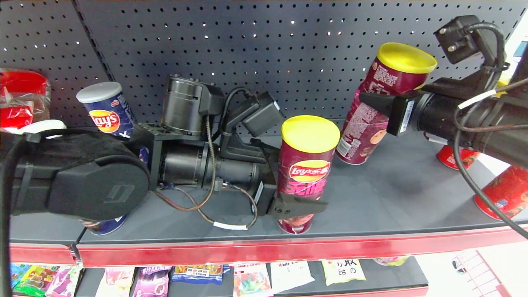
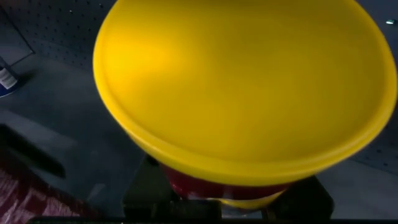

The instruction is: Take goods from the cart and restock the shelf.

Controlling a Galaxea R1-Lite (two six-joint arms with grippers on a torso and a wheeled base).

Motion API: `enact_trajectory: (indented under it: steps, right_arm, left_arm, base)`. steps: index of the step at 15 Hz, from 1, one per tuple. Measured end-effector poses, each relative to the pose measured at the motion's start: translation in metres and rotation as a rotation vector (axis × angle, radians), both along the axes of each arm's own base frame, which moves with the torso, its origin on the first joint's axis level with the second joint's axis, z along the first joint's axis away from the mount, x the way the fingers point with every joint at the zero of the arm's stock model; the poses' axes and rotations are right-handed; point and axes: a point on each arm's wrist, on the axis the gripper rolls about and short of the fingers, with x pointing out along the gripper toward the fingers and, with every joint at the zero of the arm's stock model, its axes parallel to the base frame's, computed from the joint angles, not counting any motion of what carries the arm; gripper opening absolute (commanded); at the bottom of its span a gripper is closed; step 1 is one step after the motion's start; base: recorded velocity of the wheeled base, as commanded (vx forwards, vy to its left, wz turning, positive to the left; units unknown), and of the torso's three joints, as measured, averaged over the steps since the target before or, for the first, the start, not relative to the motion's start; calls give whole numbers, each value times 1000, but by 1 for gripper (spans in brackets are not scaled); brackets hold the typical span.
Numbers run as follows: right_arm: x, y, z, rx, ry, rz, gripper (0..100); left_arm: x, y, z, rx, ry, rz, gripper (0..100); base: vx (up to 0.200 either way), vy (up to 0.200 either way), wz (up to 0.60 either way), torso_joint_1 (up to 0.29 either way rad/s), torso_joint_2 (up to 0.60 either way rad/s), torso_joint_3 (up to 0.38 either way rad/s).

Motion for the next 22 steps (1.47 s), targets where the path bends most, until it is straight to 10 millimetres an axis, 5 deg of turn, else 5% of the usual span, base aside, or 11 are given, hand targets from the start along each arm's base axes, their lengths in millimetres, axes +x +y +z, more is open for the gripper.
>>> enact_trajectory:
  steps: [10,22]
  right_arm:
    - [29,47,0,19,131,86,0]
    - [58,70,-28,4,206,125,0]
  left_arm:
    - [-38,85,-4,32,23,190,100]
    - [-66,108,4,-2,62,340,100]
  base:
    - [0,0,0,0,0,0]
    - [0,0,0,0,0,0]
